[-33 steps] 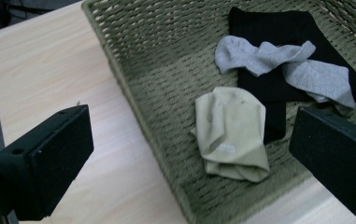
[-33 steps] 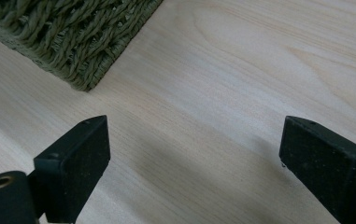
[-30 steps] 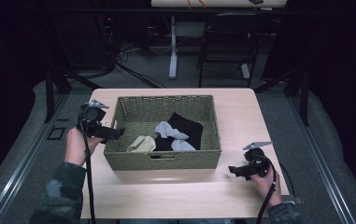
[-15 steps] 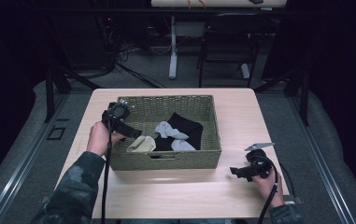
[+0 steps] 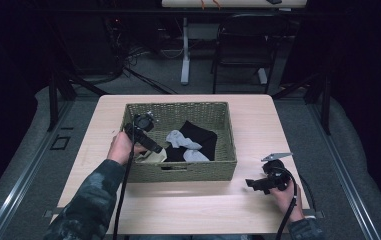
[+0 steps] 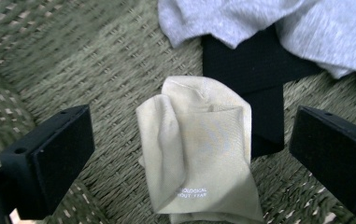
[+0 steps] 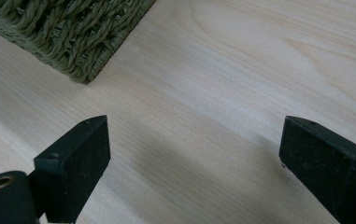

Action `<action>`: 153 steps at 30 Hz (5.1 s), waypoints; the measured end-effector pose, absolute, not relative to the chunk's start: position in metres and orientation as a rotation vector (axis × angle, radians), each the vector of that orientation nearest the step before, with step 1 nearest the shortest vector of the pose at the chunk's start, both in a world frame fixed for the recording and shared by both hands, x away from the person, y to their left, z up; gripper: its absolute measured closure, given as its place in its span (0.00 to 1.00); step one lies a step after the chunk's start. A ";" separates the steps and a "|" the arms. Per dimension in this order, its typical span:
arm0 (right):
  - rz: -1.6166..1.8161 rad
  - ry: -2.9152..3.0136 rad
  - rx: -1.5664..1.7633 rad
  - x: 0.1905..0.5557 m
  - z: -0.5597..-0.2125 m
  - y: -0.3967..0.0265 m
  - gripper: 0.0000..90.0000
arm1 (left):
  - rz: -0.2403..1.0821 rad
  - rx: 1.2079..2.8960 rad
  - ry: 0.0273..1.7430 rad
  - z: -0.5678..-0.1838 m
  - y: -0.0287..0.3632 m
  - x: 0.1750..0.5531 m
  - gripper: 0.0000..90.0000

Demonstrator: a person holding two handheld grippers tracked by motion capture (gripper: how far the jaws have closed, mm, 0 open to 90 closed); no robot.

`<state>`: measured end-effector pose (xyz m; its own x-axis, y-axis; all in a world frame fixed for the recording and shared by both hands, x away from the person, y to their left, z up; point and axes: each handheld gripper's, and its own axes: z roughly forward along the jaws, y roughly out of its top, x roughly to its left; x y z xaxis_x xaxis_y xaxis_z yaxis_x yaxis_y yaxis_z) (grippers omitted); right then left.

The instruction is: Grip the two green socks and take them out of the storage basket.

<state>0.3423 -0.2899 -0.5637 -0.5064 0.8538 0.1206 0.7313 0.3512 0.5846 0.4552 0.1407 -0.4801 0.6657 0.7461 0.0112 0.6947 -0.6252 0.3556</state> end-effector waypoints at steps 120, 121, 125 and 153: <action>0.865 2.416 1.415 0.337 -0.563 -0.291 0.10 | 0.474 2.320 1.150 -0.338 0.216 0.442 0.93; 0.866 2.416 1.420 0.337 -0.563 -0.291 0.10 | 0.480 2.314 1.156 -0.337 0.219 0.441 0.93; 0.871 2.417 1.427 0.336 -0.564 -0.293 0.10 | 0.493 2.283 1.183 -0.336 0.235 0.438 0.93; 0.835 2.426 1.426 0.334 -0.565 -0.291 0.10 | 0.502 2.148 1.396 -0.372 0.311 0.418 0.93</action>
<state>0.3344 -0.2906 -0.5649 -0.5119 0.8528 0.1038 0.7360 0.3730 0.5649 0.4181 0.3107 -0.3717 0.3987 0.9168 0.0238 0.7216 -0.3296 0.6088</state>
